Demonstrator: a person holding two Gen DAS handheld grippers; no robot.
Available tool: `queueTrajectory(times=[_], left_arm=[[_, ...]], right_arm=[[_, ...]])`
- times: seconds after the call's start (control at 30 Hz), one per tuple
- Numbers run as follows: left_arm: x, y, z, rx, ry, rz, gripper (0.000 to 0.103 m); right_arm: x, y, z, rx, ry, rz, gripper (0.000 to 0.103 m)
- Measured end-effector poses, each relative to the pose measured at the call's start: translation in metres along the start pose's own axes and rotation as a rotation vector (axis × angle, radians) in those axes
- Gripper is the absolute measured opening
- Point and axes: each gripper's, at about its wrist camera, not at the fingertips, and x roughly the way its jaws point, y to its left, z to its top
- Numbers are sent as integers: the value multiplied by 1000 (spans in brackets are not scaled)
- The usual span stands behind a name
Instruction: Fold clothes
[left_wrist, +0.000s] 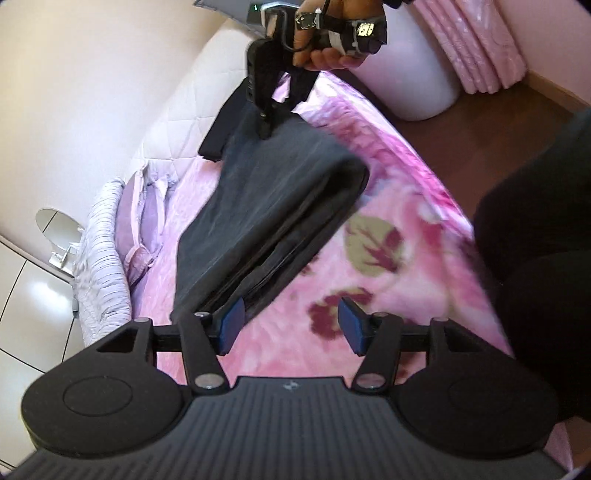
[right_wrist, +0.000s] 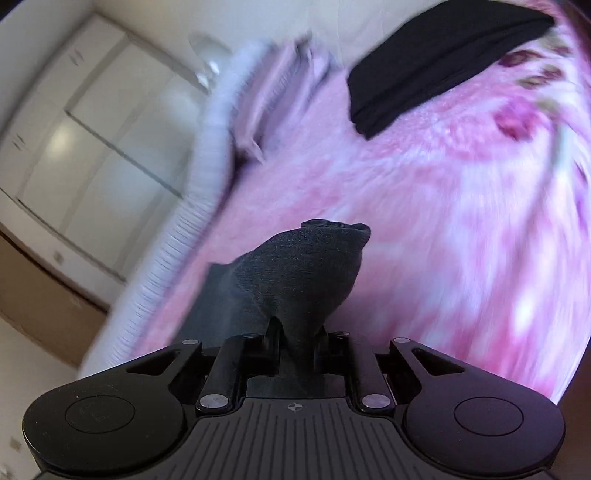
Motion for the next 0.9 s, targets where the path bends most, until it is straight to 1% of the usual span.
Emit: queueTrajectory(times=[0.03, 0.1, 0.13, 0.17, 0.23, 0.27, 0.33, 0.37, 0.4, 0.47, 0.53, 0.57, 0.63, 0.67, 0.7, 0.73, 0.77, 0.8, 0.83, 0.9], left_arm=[[7, 3, -1, 8, 11, 17, 54], [20, 9, -6, 30, 35, 67, 54], [28, 13, -9, 41, 49, 92, 54], [33, 17, -13, 64, 62, 112, 54], [53, 23, -24, 148, 97, 154, 54], [64, 26, -29, 192, 109, 167, 54], [83, 31, -39, 267, 125, 182, 54], [91, 33, -43, 298, 129, 184, 54], [97, 35, -45, 307, 130, 180, 55], [107, 39, -50, 322, 132, 170, 56], [108, 43, -51, 301, 122, 166, 60], [106, 44, -51, 290, 116, 171, 61], [100, 43, -51, 279, 102, 193, 68], [97, 42, -52, 279, 91, 193, 70], [94, 41, -53, 285, 77, 189, 74], [92, 39, -54, 295, 68, 183, 77], [92, 36, -55, 309, 60, 174, 78], [93, 34, -56, 324, 54, 168, 79], [94, 31, -57, 339, 48, 162, 80], [99, 31, -55, 362, 37, 165, 82]], right_arm=[[4, -3, 7, -20, 33, -26, 25], [-10, 5, -2, -90, 9, -69, 36], [-19, 10, -8, -127, -9, -89, 38], [-34, 14, -20, -171, -31, -123, 42], [-51, 35, -45, -293, -76, -172, 46], [-54, 48, -61, -353, -87, -179, 49], [-70, 80, -103, -522, -81, -152, 55], [-73, 96, -126, -622, -72, -141, 62], [-75, 112, -149, -726, -62, -131, 69], [-68, 141, -199, -977, -21, -125, 72], [-47, 156, -240, -1224, -5, -184, 72], [-33, 160, -252, -1309, 8, -223, 72], [-3, 163, -266, -1434, 40, -315, 72], [15, 162, -268, -1483, 58, -368, 72], [34, 161, -270, -1531, 77, -421, 72], [49, 160, -271, -1582, 81, -459, 72], [61, 156, -270, -1637, 68, -487, 68], [69, 152, -268, -1678, 73, -489, 50], [74, 149, -267, -1715, 84, -484, 38], [70, 147, -252, -1698, 98, -434, 25]])
